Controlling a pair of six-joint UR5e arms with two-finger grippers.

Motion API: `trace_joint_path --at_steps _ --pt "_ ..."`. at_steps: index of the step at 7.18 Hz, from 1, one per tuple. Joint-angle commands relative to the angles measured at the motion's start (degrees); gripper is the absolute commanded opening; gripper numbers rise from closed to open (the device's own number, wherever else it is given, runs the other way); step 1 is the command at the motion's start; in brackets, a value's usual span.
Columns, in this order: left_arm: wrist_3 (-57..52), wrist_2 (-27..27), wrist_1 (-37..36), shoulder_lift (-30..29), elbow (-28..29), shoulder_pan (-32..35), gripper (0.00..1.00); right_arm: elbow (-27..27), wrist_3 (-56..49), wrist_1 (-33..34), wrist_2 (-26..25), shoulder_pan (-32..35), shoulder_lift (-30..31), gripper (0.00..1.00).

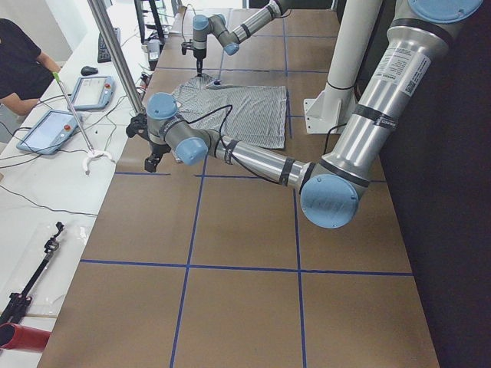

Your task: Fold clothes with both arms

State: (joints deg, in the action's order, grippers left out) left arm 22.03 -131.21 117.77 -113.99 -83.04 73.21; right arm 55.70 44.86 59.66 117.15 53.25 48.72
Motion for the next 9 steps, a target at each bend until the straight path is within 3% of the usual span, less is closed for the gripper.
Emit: trace_joint_path --at_steps 1,3,6,7,8,9 --pt "0.0 -0.1 0.0 0.0 0.0 0.0 1.00 0.5 -0.3 1.9 0.1 0.0 -2.0 0.00" --pt "0.0 -0.2 0.0 0.0 -0.1 0.0 1.00 2.7 -0.2 3.6 0.5 -0.1 -2.8 0.00" --pt "0.0 -0.2 0.0 -0.1 0.0 0.0 1.00 14.7 0.5 15.6 0.7 -3.6 -4.3 0.00" --pt "-0.1 -0.2 0.0 0.0 0.0 0.0 1.00 16.2 1.0 15.8 0.3 -5.1 -4.3 0.00" --pt "-0.1 -0.2 0.0 0.1 0.1 0.0 1.00 15.3 2.0 16.2 -0.4 -6.7 -6.7 0.00" --pt "0.0 -0.2 0.0 0.0 0.0 0.0 1.00 10.2 3.4 15.6 -4.1 -7.2 -10.1 0.00"
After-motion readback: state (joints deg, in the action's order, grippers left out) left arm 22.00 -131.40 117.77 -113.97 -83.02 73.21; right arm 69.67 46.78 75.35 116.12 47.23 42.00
